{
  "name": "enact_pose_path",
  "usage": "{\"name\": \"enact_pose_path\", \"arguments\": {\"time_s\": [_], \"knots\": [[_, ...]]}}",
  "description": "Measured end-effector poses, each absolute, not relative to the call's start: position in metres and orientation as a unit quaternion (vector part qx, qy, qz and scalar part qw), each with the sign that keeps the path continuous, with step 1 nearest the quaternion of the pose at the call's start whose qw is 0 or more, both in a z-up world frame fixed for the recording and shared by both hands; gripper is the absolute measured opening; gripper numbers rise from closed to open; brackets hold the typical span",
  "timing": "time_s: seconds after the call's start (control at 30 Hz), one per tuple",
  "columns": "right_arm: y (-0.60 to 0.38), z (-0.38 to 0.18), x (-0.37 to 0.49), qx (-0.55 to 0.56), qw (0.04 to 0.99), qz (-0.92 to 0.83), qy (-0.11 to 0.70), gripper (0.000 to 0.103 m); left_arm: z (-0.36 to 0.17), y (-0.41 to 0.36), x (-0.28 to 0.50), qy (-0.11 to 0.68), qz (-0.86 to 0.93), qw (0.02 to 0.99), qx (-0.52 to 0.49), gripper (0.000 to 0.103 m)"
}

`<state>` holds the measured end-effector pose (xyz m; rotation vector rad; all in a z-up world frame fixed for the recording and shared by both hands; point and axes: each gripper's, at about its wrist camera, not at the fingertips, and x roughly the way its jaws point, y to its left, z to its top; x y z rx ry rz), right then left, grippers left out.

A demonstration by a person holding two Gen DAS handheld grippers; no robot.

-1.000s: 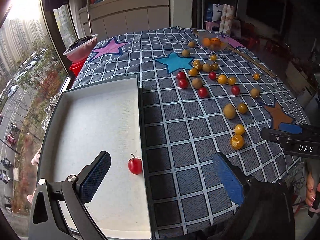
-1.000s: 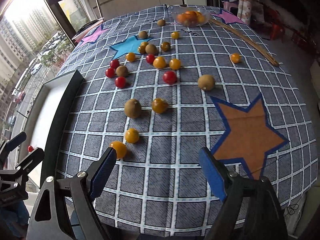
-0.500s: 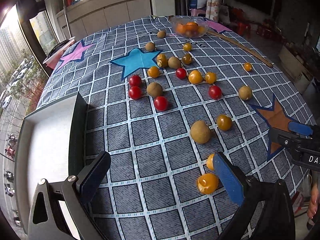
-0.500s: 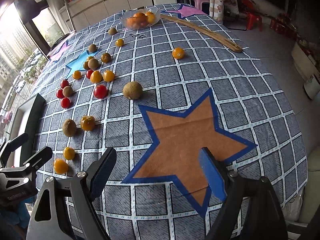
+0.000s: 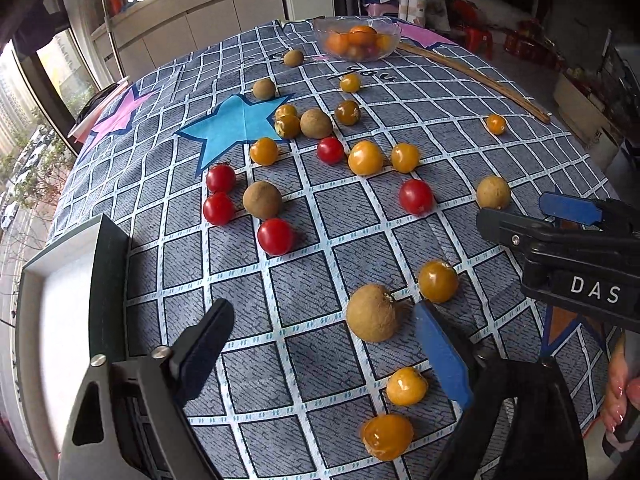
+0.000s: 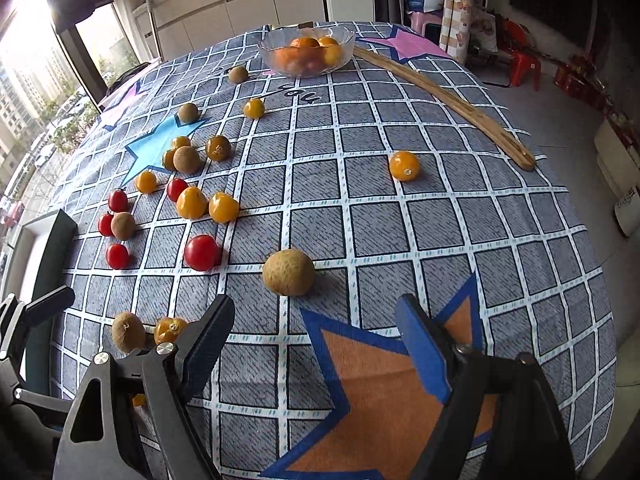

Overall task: Organize fruits
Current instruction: 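Move the left tool back over the cloth toward a brown fruit, then close the left gripper on the brown round fruit and lift it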

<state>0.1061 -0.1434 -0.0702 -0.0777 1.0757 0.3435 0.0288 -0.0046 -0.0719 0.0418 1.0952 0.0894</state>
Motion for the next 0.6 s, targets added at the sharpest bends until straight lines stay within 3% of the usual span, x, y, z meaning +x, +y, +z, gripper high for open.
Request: {"name": "enact_pose_path", "arguments": {"time_s": [0.13, 0.23, 0.3, 0.33, 0.37, 0.4, 0.6], "knots": [[-0.136, -0.074, 0.108, -0.053, 0.846, 0.157, 0.507, 0.079, -0.075, -0.004, 0.033, 0.525, 0.042, 0.850, 0.004, 0.079], [-0.130, -0.074, 0.109, -0.069, 0.849, 0.152, 0.502, 0.073, -0.074, -0.005, 0.033, 0.523, 0.031, 0.852, -0.007, 0.063], [-0.129, -0.073, 0.110, -0.077, 0.852, 0.146, 0.497, 0.061, -0.073, -0.009, 0.033, 0.521, 0.021, 0.853, -0.009, 0.050], [-0.128, -0.072, 0.110, -0.078, 0.854, 0.145, 0.494, 0.056, -0.072, -0.011, 0.033, 0.519, 0.013, 0.854, -0.010, 0.035], [-0.129, -0.071, 0.111, -0.077, 0.855, 0.148, 0.492, 0.042, -0.072, -0.013, 0.033, 0.518, 0.010, 0.855, -0.005, 0.028], [-0.130, -0.071, 0.112, -0.073, 0.855, 0.150, 0.492, 0.030, -0.072, -0.016, 0.033, 0.517, 0.012, 0.856, 0.001, 0.028], [-0.147, -0.069, 0.107, -0.017, 0.844, 0.173, 0.507, 0.030, -0.066, -0.011, 0.020, 0.516, 0.002, 0.856, -0.014, 0.028]]}}
